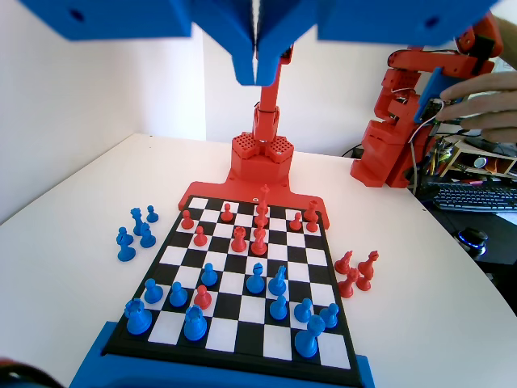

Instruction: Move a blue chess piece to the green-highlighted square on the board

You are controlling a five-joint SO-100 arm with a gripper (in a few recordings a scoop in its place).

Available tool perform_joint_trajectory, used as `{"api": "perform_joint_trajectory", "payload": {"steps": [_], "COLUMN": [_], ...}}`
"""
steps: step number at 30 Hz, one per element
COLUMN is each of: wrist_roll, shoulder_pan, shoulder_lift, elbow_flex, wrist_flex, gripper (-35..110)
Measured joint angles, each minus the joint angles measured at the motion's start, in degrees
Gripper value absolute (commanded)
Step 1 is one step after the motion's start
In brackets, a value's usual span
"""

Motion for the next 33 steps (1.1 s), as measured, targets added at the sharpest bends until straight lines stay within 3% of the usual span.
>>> {"api": "perform_joint_trajectory", "payload": {"steps": [33], "wrist_roll": [0.0], "shoulder_pan": [0.0], "shoulder_lift": [0.0], "elbow_flex": [0.0], "wrist_flex": [0.0], "gripper": [1]}}
